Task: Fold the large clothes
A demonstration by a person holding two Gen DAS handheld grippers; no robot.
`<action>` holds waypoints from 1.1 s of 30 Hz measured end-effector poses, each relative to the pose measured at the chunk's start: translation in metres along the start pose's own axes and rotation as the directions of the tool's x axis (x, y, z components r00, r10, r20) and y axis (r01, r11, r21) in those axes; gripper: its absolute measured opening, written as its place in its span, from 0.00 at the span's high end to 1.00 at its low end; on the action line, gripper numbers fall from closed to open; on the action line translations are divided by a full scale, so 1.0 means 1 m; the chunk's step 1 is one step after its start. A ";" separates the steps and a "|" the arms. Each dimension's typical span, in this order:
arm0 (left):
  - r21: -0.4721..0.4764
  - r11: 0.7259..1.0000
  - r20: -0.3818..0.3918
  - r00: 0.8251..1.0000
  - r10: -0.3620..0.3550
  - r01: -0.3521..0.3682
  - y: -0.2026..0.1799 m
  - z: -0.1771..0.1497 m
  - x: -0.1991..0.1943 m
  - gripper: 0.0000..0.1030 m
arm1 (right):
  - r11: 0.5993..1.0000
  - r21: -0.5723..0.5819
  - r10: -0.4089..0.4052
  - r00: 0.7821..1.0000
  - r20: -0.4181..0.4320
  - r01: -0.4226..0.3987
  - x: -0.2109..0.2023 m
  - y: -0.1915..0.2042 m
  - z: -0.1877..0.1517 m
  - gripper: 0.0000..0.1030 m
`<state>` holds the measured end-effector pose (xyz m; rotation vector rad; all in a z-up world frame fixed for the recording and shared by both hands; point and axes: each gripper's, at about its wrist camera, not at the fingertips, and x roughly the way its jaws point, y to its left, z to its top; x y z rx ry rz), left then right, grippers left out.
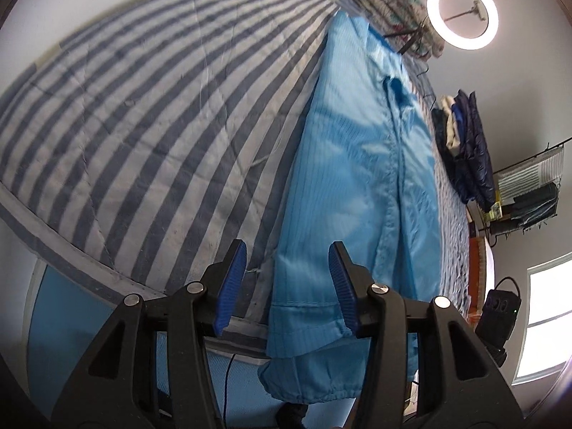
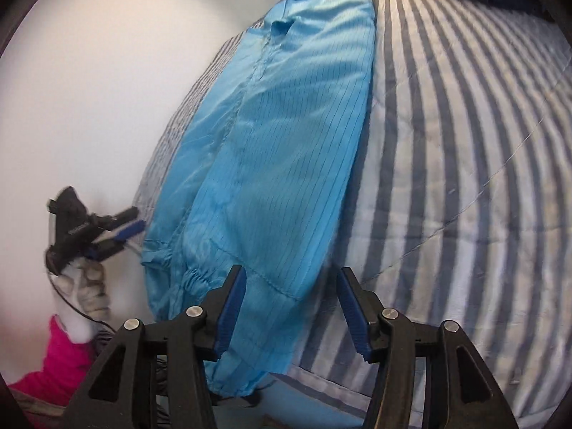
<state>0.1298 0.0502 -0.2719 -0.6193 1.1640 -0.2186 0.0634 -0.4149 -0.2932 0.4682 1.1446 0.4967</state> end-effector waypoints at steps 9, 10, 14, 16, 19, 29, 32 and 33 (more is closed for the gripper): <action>0.014 1.000 -0.001 1.000 0.017 -0.017 -0.002 -0.002 0.017 0.77 | 0.992 -0.120 -0.040 0.998 -0.046 0.034 0.017 0.010 -0.006 0.99; 0.031 0.999 -0.013 1.000 0.017 -0.017 -0.004 -0.002 0.020 0.81 | 0.986 -0.156 -0.064 0.997 -0.044 0.057 0.015 0.017 -0.006 1.00; 0.047 0.999 -0.041 0.999 -0.006 0.008 -0.007 -0.004 0.026 0.83 | 0.994 -0.107 -0.012 0.999 -0.030 0.009 0.012 0.010 -0.006 0.95; 0.046 0.999 -0.054 0.998 -0.024 0.026 -0.006 -0.003 0.028 0.83 | 0.997 -0.046 0.059 0.998 -0.038 -0.060 0.015 0.001 -0.003 0.84; 0.054 0.997 -0.078 0.996 -0.044 0.048 -0.007 -0.001 0.031 0.83 | 0.980 0.052 0.194 0.980 -0.034 -0.192 0.017 -0.010 0.000 0.66; 0.087 0.995 -0.080 0.996 -0.042 0.048 -0.013 0.000 0.033 0.97 | 0.985 0.036 0.167 0.985 -0.038 -0.166 0.025 -0.006 -0.005 0.95; 0.073 0.995 -0.073 0.995 -0.070 0.075 -0.015 0.003 0.029 0.99 | 0.984 0.012 0.175 0.984 -0.013 -0.175 0.016 0.000 -0.003 0.97; 0.068 0.994 -0.071 0.994 -0.079 0.084 -0.016 0.003 0.027 0.99 | 0.984 0.008 0.179 0.984 -0.006 -0.179 0.014 0.000 -0.003 0.98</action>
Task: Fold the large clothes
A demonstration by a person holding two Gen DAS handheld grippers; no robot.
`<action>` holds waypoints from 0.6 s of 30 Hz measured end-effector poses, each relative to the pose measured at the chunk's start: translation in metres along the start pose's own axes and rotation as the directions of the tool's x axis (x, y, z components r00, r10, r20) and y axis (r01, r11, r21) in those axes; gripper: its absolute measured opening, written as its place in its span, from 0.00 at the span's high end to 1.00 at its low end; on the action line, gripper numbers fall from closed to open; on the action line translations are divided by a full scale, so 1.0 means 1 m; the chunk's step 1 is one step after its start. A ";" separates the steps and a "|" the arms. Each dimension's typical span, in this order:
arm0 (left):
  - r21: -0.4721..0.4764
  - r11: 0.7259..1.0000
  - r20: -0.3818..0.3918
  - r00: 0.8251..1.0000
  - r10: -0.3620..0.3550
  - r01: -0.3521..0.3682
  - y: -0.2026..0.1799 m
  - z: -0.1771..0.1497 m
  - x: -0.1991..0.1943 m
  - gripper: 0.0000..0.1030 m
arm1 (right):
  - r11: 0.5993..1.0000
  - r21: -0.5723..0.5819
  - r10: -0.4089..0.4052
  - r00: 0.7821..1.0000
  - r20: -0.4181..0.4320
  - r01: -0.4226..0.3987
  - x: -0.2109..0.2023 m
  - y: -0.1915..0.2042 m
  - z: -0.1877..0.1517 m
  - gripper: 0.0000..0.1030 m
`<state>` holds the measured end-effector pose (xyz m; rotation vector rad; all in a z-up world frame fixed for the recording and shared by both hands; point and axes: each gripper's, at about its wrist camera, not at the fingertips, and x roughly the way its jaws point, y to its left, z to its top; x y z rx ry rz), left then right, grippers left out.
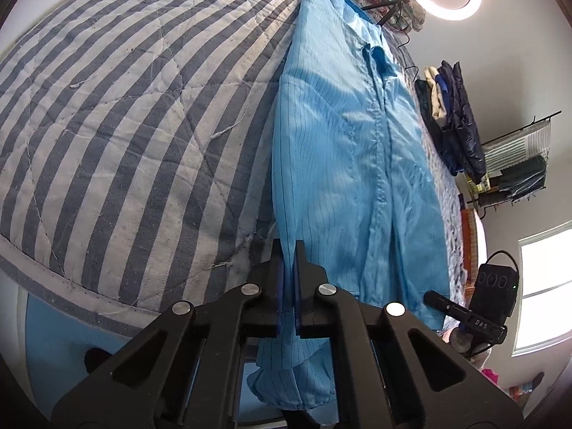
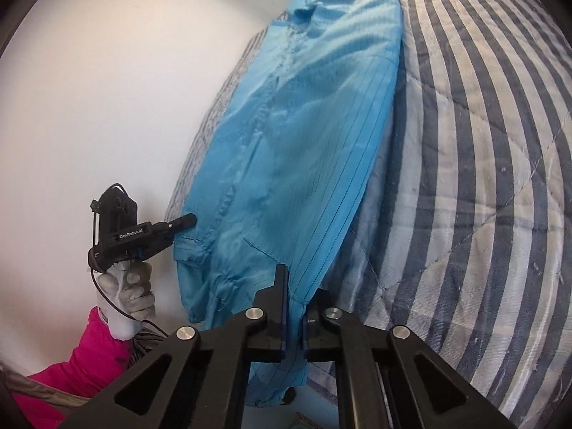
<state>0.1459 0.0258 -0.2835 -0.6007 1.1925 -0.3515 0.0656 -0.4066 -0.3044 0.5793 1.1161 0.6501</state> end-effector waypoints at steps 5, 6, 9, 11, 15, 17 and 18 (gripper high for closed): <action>-0.020 0.997 0.021 0.997 -0.076 0.076 -0.011 0.006 -0.012 0.99 | 0.999 0.006 0.040 0.999 0.037 -0.040 -0.010 0.002 0.005 0.99; -0.023 0.996 0.025 0.996 -0.087 0.088 -0.013 0.007 -0.014 0.99 | 0.999 0.010 0.052 0.998 0.046 -0.053 -0.012 0.003 0.006 0.99; -0.027 0.991 0.041 0.990 -0.133 0.135 -0.023 0.014 -0.021 1.00 | 0.996 0.013 0.087 0.994 0.073 -0.088 -0.020 0.005 0.011 0.99; -0.032 0.986 0.059 0.985 -0.160 0.162 -0.030 0.022 -0.026 1.00 | 0.994 0.016 0.109 0.990 0.090 -0.111 -0.025 0.006 0.015 0.99; -0.045 0.979 0.075 0.978 -0.193 0.197 -0.041 0.040 -0.029 1.00 | 0.987 0.043 0.150 0.980 0.130 -0.157 -0.033 0.005 0.027 0.99; -0.038 0.981 0.086 0.979 -0.187 0.191 -0.049 0.054 -0.028 1.00 | 0.987 0.041 0.149 0.978 0.144 -0.157 -0.036 0.007 0.036 0.99; -0.035 0.982 0.092 0.979 -0.182 0.186 -0.052 0.060 -0.028 1.00 | 0.987 0.039 0.148 0.978 0.150 -0.155 -0.038 0.007 0.043 0.99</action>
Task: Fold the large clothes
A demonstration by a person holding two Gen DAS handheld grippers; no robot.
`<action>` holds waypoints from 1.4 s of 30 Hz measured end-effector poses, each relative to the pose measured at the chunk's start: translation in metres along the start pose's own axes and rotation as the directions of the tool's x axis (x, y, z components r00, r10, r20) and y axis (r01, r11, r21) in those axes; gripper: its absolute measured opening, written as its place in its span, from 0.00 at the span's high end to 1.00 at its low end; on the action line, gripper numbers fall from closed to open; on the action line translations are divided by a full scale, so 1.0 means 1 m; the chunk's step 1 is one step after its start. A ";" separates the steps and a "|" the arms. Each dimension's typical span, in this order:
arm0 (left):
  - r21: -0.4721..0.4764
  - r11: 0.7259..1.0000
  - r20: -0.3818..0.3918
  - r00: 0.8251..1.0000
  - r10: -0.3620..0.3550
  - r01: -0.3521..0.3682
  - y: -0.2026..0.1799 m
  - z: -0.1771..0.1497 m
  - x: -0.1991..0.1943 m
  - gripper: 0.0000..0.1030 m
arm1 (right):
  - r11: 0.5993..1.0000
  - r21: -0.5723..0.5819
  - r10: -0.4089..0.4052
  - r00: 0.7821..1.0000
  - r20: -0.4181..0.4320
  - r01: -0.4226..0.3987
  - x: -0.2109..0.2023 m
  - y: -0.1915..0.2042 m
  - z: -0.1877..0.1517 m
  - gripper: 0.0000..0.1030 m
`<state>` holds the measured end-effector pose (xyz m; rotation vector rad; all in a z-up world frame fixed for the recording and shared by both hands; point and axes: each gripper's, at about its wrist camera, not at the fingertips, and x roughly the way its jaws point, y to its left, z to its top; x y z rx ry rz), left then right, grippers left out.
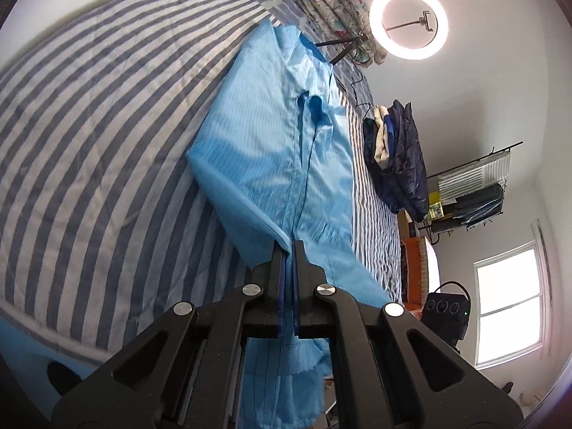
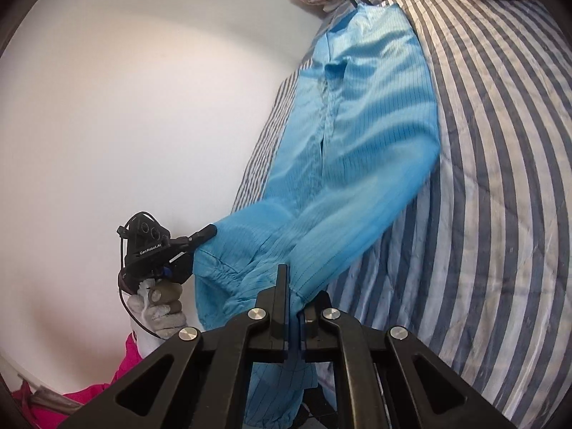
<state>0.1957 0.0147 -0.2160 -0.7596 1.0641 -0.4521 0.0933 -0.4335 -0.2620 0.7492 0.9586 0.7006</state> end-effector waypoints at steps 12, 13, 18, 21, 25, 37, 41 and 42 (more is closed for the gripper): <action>0.045 0.996 0.047 0.996 0.071 -0.073 -0.027 0.096 0.048 1.00 | 0.992 -0.045 -0.116 0.991 0.065 0.119 0.017 -0.001 0.117 0.99; 0.048 0.995 0.047 0.996 0.082 -0.084 -0.026 0.103 0.055 1.00 | 0.990 -0.048 -0.129 0.990 0.064 0.132 0.021 -0.003 0.125 0.99; 0.042 0.990 0.035 0.990 0.137 -0.138 -0.016 0.129 0.090 1.00 | 0.971 -0.080 -0.224 0.974 0.028 0.225 0.051 -0.017 0.159 0.99; 0.031 0.984 0.031 0.984 0.173 -0.174 -0.004 0.141 0.112 1.00 | 0.961 -0.083 -0.265 0.964 0.009 0.264 0.064 -0.030 0.169 0.99; 0.024 0.977 0.017 0.978 0.210 -0.210 0.011 0.145 0.133 1.00 | 0.956 -0.069 -0.288 0.957 -0.028 0.286 0.079 -0.048 0.179 0.99; 0.036 0.992 0.025 0.992 0.121 -0.122 0.008 0.155 0.102 0.73 | 0.985 0.006 -0.172 0.985 0.007 0.171 0.029 -0.050 0.180 0.53; 0.115 0.986 0.062 0.991 0.118 -0.125 0.002 0.148 0.070 0.56 | 0.988 -0.019 -0.151 0.988 0.031 0.152 -0.005 -0.038 0.161 0.50; 0.140 0.983 0.052 0.992 0.112 -0.118 0.000 0.143 0.065 0.56 | 0.988 -0.035 -0.149 0.989 0.023 0.149 -0.007 -0.034 0.156 0.51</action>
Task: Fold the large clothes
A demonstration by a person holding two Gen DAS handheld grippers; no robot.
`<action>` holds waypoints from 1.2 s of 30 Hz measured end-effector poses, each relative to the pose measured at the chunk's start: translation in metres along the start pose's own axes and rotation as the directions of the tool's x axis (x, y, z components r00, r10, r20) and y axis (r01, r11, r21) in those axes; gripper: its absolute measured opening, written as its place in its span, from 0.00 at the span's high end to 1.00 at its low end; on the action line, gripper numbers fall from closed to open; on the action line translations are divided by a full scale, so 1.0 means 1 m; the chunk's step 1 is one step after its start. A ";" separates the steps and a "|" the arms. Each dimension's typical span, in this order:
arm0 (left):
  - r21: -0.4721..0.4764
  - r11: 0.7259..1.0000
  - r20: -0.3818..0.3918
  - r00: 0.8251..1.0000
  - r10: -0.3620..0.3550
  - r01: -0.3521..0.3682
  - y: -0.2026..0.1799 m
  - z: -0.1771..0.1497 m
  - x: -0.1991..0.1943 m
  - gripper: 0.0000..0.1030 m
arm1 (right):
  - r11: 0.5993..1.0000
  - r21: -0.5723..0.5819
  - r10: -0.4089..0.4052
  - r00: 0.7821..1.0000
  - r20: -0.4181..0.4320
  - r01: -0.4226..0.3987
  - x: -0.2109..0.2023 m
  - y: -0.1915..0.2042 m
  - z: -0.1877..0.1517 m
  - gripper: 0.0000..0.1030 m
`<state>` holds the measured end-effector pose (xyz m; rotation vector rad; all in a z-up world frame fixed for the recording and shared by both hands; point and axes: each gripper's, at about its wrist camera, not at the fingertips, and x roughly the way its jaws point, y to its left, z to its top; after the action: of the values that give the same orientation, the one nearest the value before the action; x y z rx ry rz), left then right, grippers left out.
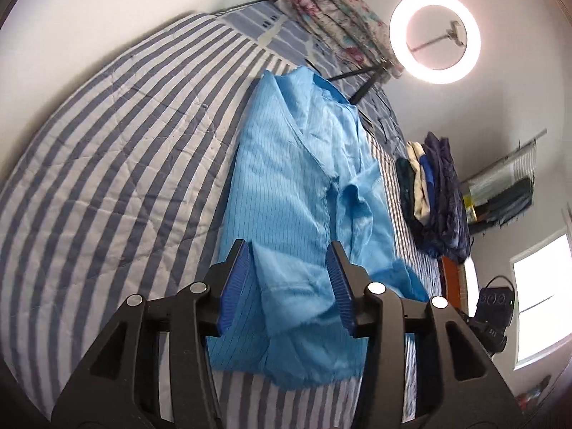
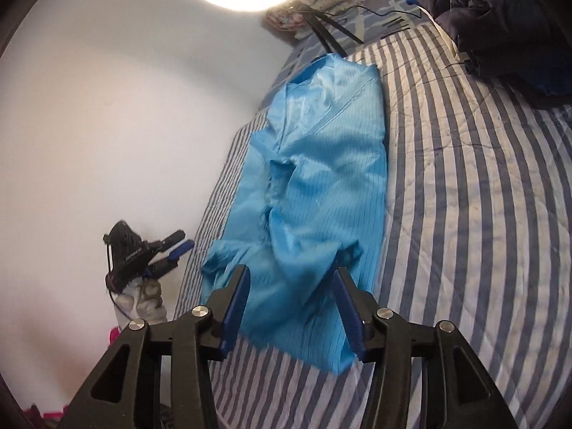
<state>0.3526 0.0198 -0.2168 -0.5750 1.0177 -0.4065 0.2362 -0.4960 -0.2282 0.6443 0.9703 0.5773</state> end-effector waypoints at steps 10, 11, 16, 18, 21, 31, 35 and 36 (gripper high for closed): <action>0.255 0.966 -0.246 0.969 0.017 0.048 -0.030 -0.086 0.007 0.56 | 0.965 -0.239 -0.143 0.980 -0.142 0.107 0.037 0.020 -0.054 0.63; 0.268 0.961 -0.271 0.962 0.015 0.061 -0.033 -0.091 0.013 0.56 | 0.966 -0.236 -0.138 0.979 -0.148 0.101 0.041 0.019 -0.053 0.63; 0.365 0.931 -0.332 0.938 0.103 0.027 -0.041 -0.104 0.039 0.56 | 0.947 -0.294 -0.183 0.969 -0.166 0.128 0.058 0.025 -0.045 0.63; 0.357 0.934 -0.311 0.943 0.115 0.004 -0.043 -0.093 0.045 0.56 | 0.940 -0.311 -0.202 0.966 -0.164 0.144 0.063 0.028 -0.038 0.63; 0.357 0.933 -0.194 0.974 0.114 -0.038 -0.052 -0.062 0.039 0.56 | 0.921 -0.349 -0.238 0.959 -0.153 0.173 0.070 0.035 -0.019 0.63; 0.254 0.939 0.144 0.969 0.201 -0.232 -0.048 0.015 0.012 0.56 | 0.880 -0.318 -0.345 0.935 0.079 0.352 0.069 0.038 0.060 0.52; 0.214 0.949 0.071 0.973 0.220 -0.230 -0.010 0.008 0.019 0.56 | 0.908 -0.241 -0.337 0.939 0.072 0.344 0.053 0.016 0.043 0.45; 0.187 0.958 0.038 0.976 0.213 -0.216 0.000 0.004 0.024 0.56 | 0.921 -0.205 -0.326 0.944 0.057 0.330 0.050 0.006 0.036 0.45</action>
<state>0.3677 0.0073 -0.2318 -0.2919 1.0004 -0.3012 0.2895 -0.4658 -0.2366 0.2864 0.9560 0.3671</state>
